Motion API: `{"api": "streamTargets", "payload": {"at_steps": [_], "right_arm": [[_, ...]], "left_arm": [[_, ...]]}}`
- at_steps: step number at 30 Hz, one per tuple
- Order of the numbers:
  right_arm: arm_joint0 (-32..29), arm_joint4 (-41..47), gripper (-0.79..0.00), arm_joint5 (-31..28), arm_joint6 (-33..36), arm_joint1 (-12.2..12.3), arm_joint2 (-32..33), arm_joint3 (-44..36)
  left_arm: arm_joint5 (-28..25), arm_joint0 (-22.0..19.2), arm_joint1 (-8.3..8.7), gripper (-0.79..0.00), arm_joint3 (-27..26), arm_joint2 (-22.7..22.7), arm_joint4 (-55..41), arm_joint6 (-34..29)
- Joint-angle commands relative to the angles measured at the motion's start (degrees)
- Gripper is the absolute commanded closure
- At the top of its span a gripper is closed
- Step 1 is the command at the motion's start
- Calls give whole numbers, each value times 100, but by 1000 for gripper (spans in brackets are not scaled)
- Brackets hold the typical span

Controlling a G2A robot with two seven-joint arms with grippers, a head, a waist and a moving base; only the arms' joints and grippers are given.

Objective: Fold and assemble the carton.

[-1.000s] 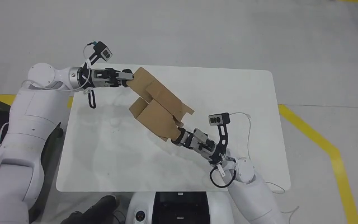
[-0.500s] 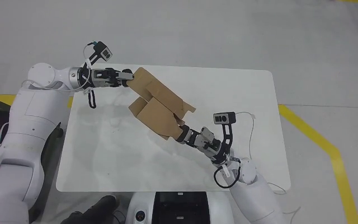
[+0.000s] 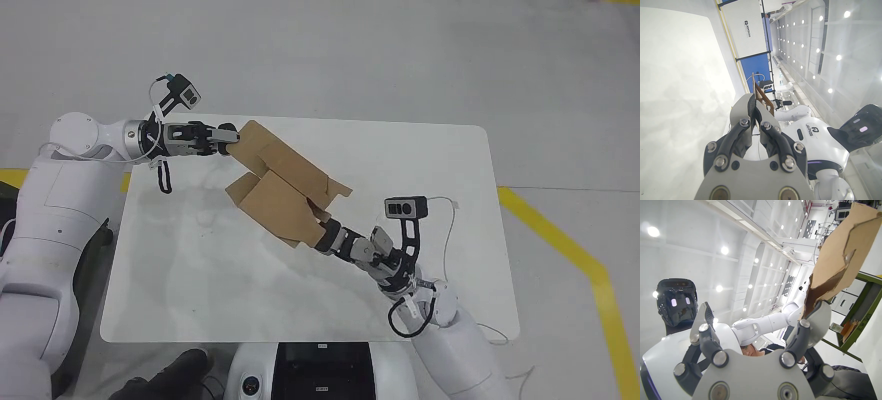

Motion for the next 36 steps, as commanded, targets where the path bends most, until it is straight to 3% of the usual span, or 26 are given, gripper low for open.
{"api": "streamTargets", "payload": {"at_steps": [1,11,26,36], "right_arm": [[7,-43,-785,3,-61,-2,-18,6],[-188,-839,-785,-37,-576,15,-71,-196],[-560,-1069,-785,120,-798,88,-127,-572],[-179,-1060,-785,160,-1025,64,-197,31]], "left_arm": [[0,0,0,0,0,0,-1,0],[0,0,0,0,0,0,-1,0],[0,0,0,0,0,0,-1,0],[0,0,0,0,0,0,-1,0]]}}
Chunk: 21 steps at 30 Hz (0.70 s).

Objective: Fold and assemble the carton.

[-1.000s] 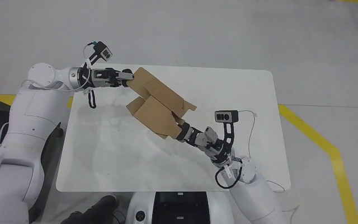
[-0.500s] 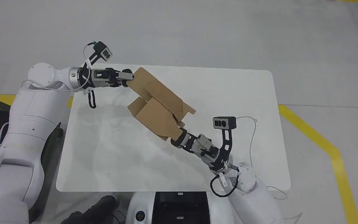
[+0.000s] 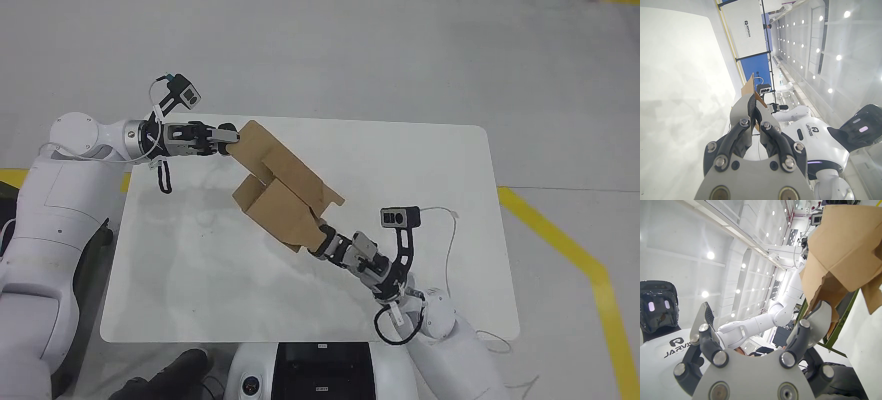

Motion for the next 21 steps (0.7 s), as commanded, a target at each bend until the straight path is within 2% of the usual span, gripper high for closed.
{"api": "streamTargets", "payload": {"at_steps": [1,6,8,10,11,13,14,21], "right_arm": [[77,-14,-785,58,-63,-12,-51,152],[212,13,-785,84,-137,-32,-134,444],[234,9,-610,90,-151,-39,-178,504],[255,-41,-474,126,-161,-42,-216,545],[263,-79,-456,151,-176,-42,-231,567],[278,-165,-505,245,-235,-44,-261,620],[287,-203,-505,282,-255,-46,-279,643],[368,-399,-354,482,-376,-59,-393,799]], "left_arm": [[0,0,0,0,0,0,-1,0],[0,0,0,0,0,0,-1,0],[0,0,0,0,0,0,-1,0],[0,0,0,0,0,0,-1,0],[0,0,0,0,0,0,-1,0],[0,0,0,0,0,0,-1,0],[0,0,0,0,0,0,-1,0],[0,0,0,0,0,0,-1,0]]}}
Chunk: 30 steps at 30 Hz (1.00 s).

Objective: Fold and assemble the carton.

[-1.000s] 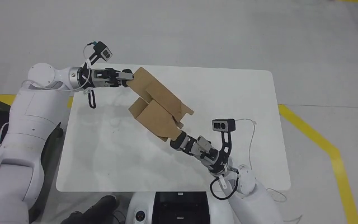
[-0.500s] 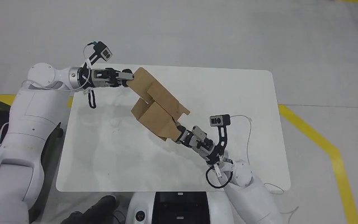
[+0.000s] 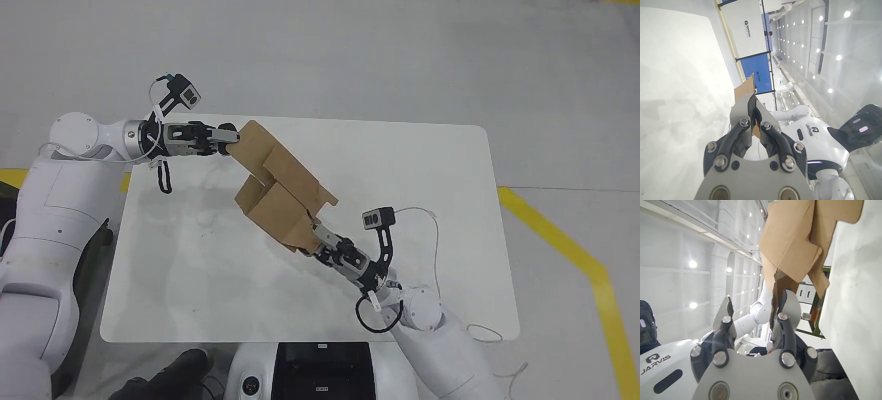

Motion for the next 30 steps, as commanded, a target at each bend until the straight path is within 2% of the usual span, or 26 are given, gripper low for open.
{"api": "streamTargets", "payload": {"at_steps": [1,9,10,18,19,20,21,30], "right_arm": [[23,-28,-345,26,-21,-5,-32,33],[106,-187,-74,28,-131,-16,-92,116],[114,-208,0,18,-148,-16,-91,122],[148,-405,0,-64,-139,12,-6,-24],[141,-443,0,-61,-123,21,19,-68],[130,-472,0,-54,-110,31,46,-120],[117,-501,0,-47,-93,42,78,-181],[-45,-850,0,134,56,180,546,-700]], "left_arm": [[0,0,0,0,0,0,-1,0],[0,0,0,0,0,0,-1,0],[0,0,0,0,0,0,-1,0],[0,0,0,0,0,0,-1,0],[0,0,0,-246,0,0,-1,0],[0,0,0,-763,0,0,-1,0],[0,0,0,-785,0,0,-1,0],[0,0,0,-785,0,0,-1,0]]}}
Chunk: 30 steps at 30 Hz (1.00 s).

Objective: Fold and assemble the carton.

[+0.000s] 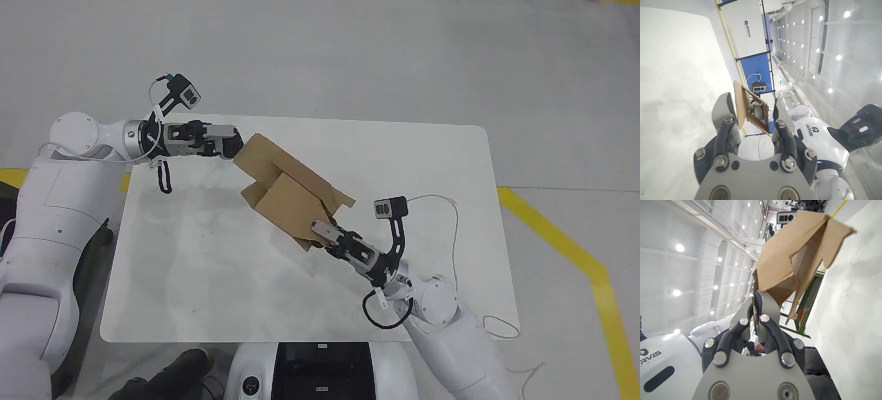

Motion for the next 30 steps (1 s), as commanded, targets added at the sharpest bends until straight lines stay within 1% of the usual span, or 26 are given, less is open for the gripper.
{"api": "streamTargets", "payload": {"at_steps": [1,6,10,14,18,21,27,30], "right_arm": [[-12,-86,0,91,54,31,106,-62],[37,-496,0,413,437,121,321,-200],[26,-599,0,720,725,183,428,-281],[89,-281,0,983,1082,218,452,-244],[263,123,0,1119,1271,226,466,-80],[447,316,0,1174,1354,219,423,56],[875,1047,0,1272,1514,178,359,504],[963,1039,0,1232,1514,175,366,614]], "left_arm": [[0,0,0,-785,0,0,-1,0],[0,0,0,-785,0,0,-1,0],[0,0,0,-785,0,0,-1,0],[0,0,0,-785,0,0,-1,0],[0,0,0,-785,0,0,-1,0],[0,0,0,-785,0,0,-1,0],[0,0,0,-785,0,0,-1,0],[0,0,0,-785,0,0,-1,0]]}}
